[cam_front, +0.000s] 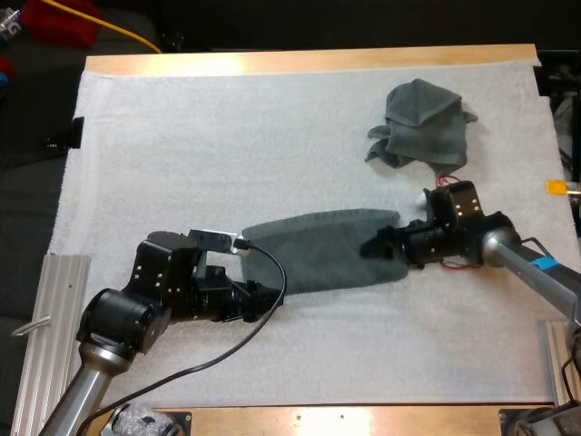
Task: Pick towel from pile, fold and stack
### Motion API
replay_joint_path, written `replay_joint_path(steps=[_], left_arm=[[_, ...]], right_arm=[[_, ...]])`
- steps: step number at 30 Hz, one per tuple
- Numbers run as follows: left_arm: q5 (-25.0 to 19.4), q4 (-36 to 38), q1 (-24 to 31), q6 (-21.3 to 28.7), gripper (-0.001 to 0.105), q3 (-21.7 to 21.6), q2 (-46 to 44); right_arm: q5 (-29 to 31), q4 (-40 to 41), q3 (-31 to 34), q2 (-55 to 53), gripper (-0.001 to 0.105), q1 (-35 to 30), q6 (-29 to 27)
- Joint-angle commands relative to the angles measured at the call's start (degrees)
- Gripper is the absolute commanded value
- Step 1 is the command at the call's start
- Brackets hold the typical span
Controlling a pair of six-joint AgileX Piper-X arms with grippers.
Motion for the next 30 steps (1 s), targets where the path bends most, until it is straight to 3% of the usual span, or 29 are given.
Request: replay_joint_path(steps=[1, 3, 5, 11, 16, 30], left_arm=[[0.6, 0.0, -0.3, -0.2, 0.067, -0.3, -0.4], [0.6, 0.0, -0.3, -0.2, 0.067, -0.3, -0.4], [0.6, 0.0, -0.3, -0.2, 0.067, -0.3, -0.4], [0.5, 0.0, -0.3, -0.2, 0.067, -0.3, -0.4], [-1.6, 0.0, -0.3, -0.2, 0.067, -0.3, -0.4], [-2.5, -0.7, -0.3, -0.2, 0.067, -0.3, -0.4]], right_arm=[[-1.0, 0.7, 0.2, 0.5, 0.029, 0.2, 0.3], [-0.9, 0.7, 0.2, 0.4, 0.01, 0.2, 0.4], [1.3, 1.1, 0.2, -0.3, 0.0, 0.2, 0.4], [13.6, 6.1, 0.2, -6.1, 0.001, 0.2, -0.4], [19.9, 13.7, 0.2, -10.4, 0.001, 0.2, -3.2], [48.0, 33.2, -0.5, -20.8, 0.001, 0.2, -16.9]])
